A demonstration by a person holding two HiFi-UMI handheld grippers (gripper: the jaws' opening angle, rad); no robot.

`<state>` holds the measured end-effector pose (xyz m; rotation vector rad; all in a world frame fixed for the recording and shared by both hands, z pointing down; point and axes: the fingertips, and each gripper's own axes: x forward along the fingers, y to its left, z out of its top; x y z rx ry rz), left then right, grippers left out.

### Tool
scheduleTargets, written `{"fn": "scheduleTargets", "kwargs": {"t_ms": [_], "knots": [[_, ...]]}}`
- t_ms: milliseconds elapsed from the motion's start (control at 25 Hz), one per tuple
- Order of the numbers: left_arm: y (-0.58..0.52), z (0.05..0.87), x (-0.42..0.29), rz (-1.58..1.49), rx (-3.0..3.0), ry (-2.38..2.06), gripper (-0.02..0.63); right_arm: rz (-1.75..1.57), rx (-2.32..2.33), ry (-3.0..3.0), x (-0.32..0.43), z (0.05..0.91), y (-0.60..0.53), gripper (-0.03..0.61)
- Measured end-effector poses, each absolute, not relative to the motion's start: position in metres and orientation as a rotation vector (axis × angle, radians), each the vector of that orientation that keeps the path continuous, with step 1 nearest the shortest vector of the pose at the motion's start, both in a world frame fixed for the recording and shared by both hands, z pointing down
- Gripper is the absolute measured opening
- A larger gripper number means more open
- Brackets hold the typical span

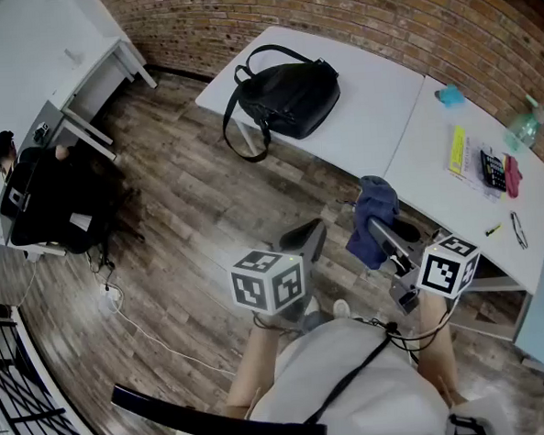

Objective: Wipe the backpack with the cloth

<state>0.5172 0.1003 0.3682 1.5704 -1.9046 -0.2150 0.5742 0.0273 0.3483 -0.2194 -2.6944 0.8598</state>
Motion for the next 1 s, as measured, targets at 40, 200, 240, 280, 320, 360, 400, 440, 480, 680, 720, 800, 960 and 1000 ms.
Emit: {"fn": "scheduleTargets", "kwargs": {"t_ms": [40, 200, 240, 280, 320, 360, 400, 440, 480, 680, 720, 800, 960, 1000], "knots": [[0.100, 0.368, 0.517, -0.215, 1.570, -1.905, 0.005, 0.860, -0.222, -2.694, 0.574, 0.348, 0.027, 0.055], [0.101, 0.368, 0.517, -0.214, 1.567, -1.909, 0.006, 0.858, -0.229, -2.692, 0.573, 0.348, 0.029, 0.055], [0.102, 0.368, 0.517, -0.214, 1.565, -1.910, 0.005, 0.857, -0.231, -2.692, 0.573, 0.348, 0.029, 0.055], [0.103, 0.368, 0.517, -0.215, 1.564, -1.912, 0.005, 0.855, -0.233, -2.691, 0.572, 0.349, 0.030, 0.055], [0.104, 0.368, 0.516, -0.217, 1.563, -1.913, 0.005, 0.853, -0.235, -2.690, 0.572, 0.349, 0.031, 0.055], [0.105, 0.368, 0.516, -0.218, 1.561, -1.915, 0.005, 0.852, -0.236, -2.689, 0.571, 0.349, 0.032, 0.055], [0.106, 0.369, 0.515, -0.219, 1.559, -1.915, 0.005, 0.851, -0.237, -2.687, 0.571, 0.350, 0.033, 0.055], [0.107, 0.369, 0.515, -0.220, 1.557, -1.916, 0.005, 0.850, -0.237, -2.684, 0.570, 0.350, 0.034, 0.055], [0.109, 0.369, 0.515, -0.222, 1.554, -1.916, 0.005, 0.850, -0.236, -2.681, 0.569, 0.351, 0.035, 0.055], [0.118, 0.372, 0.509, -0.248, 1.528, -1.914, 0.005, 0.876, -0.245, -2.664, 0.563, 0.352, 0.040, 0.055], [0.121, 0.373, 0.507, -0.252, 1.523, -1.914, 0.006, 0.880, -0.247, -2.663, 0.562, 0.353, 0.041, 0.055], [0.128, 0.376, 0.503, -0.256, 1.512, -1.916, 0.005, 0.883, -0.248, -2.658, 0.556, 0.355, 0.044, 0.055], [0.147, 0.380, 0.486, -0.285, 1.466, -1.940, 0.005, 0.886, -0.240, -2.648, 0.542, 0.359, 0.050, 0.055], [0.152, 0.382, 0.480, -0.304, 1.449, -1.945, 0.005, 0.883, -0.234, -2.647, 0.538, 0.360, 0.052, 0.055]]}}
